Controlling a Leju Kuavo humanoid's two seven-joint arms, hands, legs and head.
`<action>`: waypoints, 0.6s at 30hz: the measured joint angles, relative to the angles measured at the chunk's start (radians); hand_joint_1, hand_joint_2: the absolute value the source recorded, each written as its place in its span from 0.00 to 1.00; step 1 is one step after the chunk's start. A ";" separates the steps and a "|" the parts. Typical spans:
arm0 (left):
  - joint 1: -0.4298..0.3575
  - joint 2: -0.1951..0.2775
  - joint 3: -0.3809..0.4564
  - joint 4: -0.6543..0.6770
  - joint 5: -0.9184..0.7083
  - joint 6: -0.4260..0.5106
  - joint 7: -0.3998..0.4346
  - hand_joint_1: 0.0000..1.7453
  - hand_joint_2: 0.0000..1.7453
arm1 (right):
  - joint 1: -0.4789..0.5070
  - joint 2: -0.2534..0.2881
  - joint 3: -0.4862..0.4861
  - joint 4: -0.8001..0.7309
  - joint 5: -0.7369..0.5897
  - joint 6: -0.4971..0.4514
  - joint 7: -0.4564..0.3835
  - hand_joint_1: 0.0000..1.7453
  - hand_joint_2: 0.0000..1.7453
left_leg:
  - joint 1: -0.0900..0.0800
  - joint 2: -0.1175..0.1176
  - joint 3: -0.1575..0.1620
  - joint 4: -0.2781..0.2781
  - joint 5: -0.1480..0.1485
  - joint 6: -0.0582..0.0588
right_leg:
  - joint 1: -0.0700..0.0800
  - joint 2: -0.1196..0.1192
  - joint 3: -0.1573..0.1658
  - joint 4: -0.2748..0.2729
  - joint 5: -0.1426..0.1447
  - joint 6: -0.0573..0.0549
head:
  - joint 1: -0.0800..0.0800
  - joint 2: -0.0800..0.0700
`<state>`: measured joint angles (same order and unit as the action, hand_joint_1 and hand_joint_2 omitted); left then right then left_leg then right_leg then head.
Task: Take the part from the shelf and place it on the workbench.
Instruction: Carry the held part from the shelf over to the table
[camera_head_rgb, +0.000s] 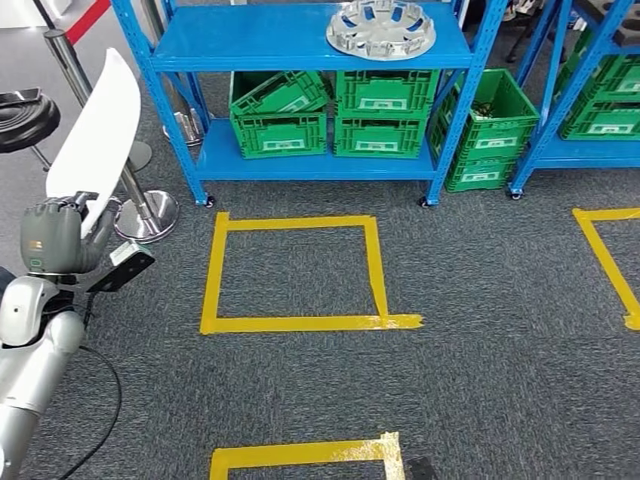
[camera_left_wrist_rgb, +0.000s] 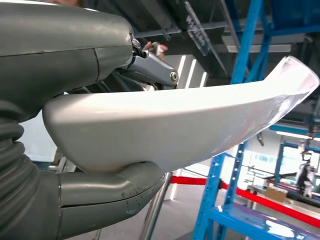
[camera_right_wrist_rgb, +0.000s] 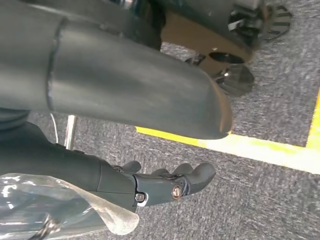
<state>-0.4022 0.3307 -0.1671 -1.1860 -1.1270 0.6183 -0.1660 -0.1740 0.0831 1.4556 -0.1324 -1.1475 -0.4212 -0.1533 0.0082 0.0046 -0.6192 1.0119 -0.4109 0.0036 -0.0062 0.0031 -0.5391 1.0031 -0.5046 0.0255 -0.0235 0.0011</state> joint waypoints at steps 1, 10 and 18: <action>0.001 0.001 0.000 0.001 0.002 0.000 0.001 1.00 1.00 | 0.001 0.000 0.004 0.000 0.003 0.001 0.001 0.00 0.00 | 0.000 0.000 -0.001 0.000 0.003 0.006 | 0.000 0.000 -0.001 0.000 0.004 -0.004 | -0.001 0.000; 0.004 0.005 0.000 0.012 0.017 0.001 0.004 1.00 1.00 | -0.004 0.003 0.039 0.000 0.046 -0.001 0.008 0.00 0.00 | 0.004 -0.001 -0.004 -0.019 0.026 -0.008 | 0.006 -0.003 -0.014 0.002 0.016 -0.020 | 0.000 0.000; 0.003 0.010 0.000 0.013 0.017 0.001 0.004 1.00 1.00 | -0.014 0.008 0.064 0.000 0.064 -0.012 0.013 0.00 0.00 | 0.012 0.000 0.009 -0.059 0.045 0.000 | 0.008 -0.003 -0.028 0.014 -0.002 -0.004 | 0.001 0.000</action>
<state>-0.3993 0.3409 -0.1672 -1.1729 -1.1099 0.6191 -0.1625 -0.1882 0.0909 1.5199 -0.1328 -1.0834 -0.4330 -0.1408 0.0206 0.0043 -0.6104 0.9526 -0.3656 0.0033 0.0013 0.0002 -0.5669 1.0170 -0.5065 0.0215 -0.0227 0.0011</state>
